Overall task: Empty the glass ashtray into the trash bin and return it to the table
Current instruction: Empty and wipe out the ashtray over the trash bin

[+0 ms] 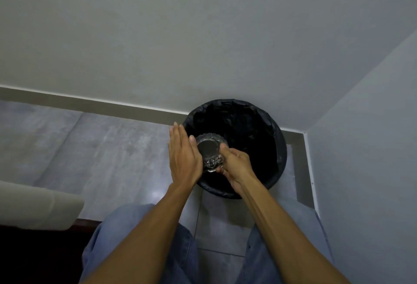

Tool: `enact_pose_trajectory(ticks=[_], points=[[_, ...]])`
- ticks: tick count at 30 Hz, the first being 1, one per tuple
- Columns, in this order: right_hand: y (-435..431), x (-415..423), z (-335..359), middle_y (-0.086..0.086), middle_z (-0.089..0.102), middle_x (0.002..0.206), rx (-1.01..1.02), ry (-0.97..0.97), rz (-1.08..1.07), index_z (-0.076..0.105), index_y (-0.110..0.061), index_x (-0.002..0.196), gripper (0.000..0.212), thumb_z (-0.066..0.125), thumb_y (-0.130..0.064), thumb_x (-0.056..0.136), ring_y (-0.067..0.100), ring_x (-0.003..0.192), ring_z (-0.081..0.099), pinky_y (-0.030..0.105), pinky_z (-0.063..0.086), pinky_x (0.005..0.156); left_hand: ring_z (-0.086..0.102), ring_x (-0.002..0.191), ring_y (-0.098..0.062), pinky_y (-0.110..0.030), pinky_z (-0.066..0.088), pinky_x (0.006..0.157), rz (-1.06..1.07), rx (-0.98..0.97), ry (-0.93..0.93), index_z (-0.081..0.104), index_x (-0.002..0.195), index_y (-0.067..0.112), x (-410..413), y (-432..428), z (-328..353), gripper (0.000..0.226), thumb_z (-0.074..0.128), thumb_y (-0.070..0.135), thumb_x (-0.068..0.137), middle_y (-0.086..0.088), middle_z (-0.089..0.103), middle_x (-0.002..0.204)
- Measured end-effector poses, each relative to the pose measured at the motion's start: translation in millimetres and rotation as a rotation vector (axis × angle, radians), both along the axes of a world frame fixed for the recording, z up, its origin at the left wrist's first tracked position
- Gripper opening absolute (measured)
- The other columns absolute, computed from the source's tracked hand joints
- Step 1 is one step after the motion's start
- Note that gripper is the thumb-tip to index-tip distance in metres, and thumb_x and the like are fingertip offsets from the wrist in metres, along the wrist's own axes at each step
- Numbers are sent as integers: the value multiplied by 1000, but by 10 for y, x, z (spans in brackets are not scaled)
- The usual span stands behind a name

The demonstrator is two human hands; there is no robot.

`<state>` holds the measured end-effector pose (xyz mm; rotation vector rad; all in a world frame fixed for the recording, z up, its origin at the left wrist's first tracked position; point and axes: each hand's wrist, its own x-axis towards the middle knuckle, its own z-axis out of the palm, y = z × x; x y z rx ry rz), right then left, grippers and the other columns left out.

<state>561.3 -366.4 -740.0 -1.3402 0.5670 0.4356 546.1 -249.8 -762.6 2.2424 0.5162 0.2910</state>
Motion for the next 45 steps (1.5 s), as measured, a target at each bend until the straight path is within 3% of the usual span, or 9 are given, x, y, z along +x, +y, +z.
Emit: enact_pose_trajectory(ticks=[4,12,17,27,32,38,45], points=[[-19,8,-26,17,57,83,-27,-16,31,63,-1,93,25,58,-24,98,17,57,54,21,46,39,7,155,-20,-38,9,126,15,34,-13,19,157,4,22,-20,-48,54,26,25,108,-8,14,167],[-30,-8,-117,8,56,67,-112,-51,49,66,7,94,35,58,-28,97,15,49,52,24,44,41,14,154,-23,-37,11,126,0,109,-36,31,154,1,13,-19,-63,51,28,23,107,-12,24,164],[-46,-15,-150,9,61,68,-109,-31,54,67,5,92,38,57,-31,96,15,48,54,26,44,45,13,155,-20,-38,14,126,10,110,-43,30,154,2,11,-45,-39,51,26,25,108,-10,25,164],[-65,53,-117,7,53,61,-36,-36,-50,60,-7,72,32,57,-27,97,15,44,45,24,36,37,13,155,-19,-35,14,125,28,108,-30,29,155,4,8,-53,-64,52,24,27,108,-8,25,164],[-48,36,-101,7,57,64,-20,-10,7,64,-2,82,29,57,-25,98,14,47,47,21,35,34,13,155,-19,-36,15,125,45,94,-30,30,155,5,18,-66,-57,52,25,26,108,-7,25,164],[-35,39,-121,4,54,58,-38,-21,0,60,-8,70,33,56,-25,98,13,44,44,21,34,35,12,155,-18,-36,15,125,45,85,-28,29,155,6,26,-63,-81,52,25,27,108,-6,24,165],[-35,54,-169,11,52,65,-69,-64,26,64,-3,85,30,56,-29,97,13,44,43,22,35,36,12,155,-17,-35,15,125,45,72,-40,29,155,5,22,-67,-80,52,25,27,108,-6,24,165]])
